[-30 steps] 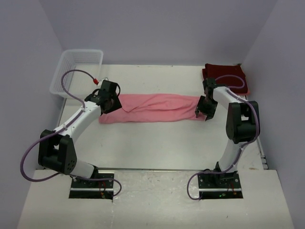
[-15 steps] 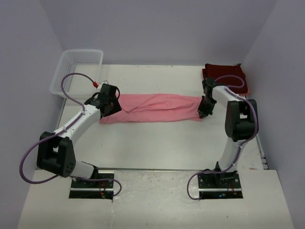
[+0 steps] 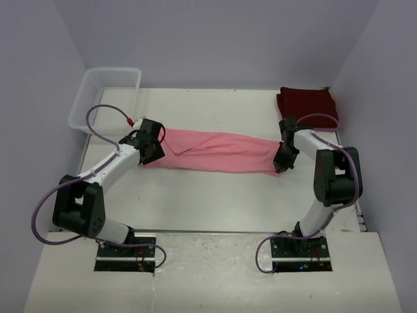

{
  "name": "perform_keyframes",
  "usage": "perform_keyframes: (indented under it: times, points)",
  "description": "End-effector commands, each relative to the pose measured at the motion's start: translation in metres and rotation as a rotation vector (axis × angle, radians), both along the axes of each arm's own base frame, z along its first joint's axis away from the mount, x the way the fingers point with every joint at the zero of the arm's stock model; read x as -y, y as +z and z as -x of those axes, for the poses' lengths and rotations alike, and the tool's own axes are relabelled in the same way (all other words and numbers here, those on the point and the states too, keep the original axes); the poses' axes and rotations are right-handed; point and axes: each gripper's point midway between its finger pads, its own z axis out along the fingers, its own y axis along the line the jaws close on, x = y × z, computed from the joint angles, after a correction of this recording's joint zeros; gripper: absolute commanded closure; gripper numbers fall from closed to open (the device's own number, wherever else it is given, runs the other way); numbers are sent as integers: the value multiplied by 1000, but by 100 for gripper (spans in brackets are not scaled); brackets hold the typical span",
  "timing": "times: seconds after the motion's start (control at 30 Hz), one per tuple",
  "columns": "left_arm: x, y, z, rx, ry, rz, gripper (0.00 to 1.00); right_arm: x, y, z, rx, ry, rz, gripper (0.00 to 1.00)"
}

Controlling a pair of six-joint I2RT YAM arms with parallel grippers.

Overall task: Fold and stack the t-shirts
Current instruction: Fold the other side of the tshirt into a rectangle

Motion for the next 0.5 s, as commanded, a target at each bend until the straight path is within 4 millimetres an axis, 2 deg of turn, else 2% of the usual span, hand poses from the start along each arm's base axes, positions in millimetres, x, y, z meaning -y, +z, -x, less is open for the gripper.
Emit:
perform_keyframes:
  times: [0.0, 0.1, 0.17, 0.23, 0.27, 0.37, 0.4, 0.47]
  points:
    - [4, 12, -14, 30, 8, 6, 54, 1, 10, -6, 76, -11, 1, 100]
    - [17, 5, -20, 6, -44, 44, 54, -1, 11, -8, 92, 4, -14, 100]
    - [35, 2, -28, 22, -105, 112, 54, -5, 11, -9, 93, 14, -27, 100]
    - [52, 0, -30, 34, -165, 178, 48, -12, 11, -11, 103, 38, -64, 100]
    - [60, 6, -39, 82, -189, 211, 46, -14, 11, -10, 103, 46, -72, 100]
    - [70, 9, -45, 116, -216, 258, 41, -16, 14, -11, 124, 64, -77, 93]
    - [72, 8, -47, 113, -223, 259, 41, -17, 15, -10, 125, 69, -79, 87]
    - [76, 4, -51, 97, -233, 267, 41, -17, 17, -10, 131, 72, -75, 84]
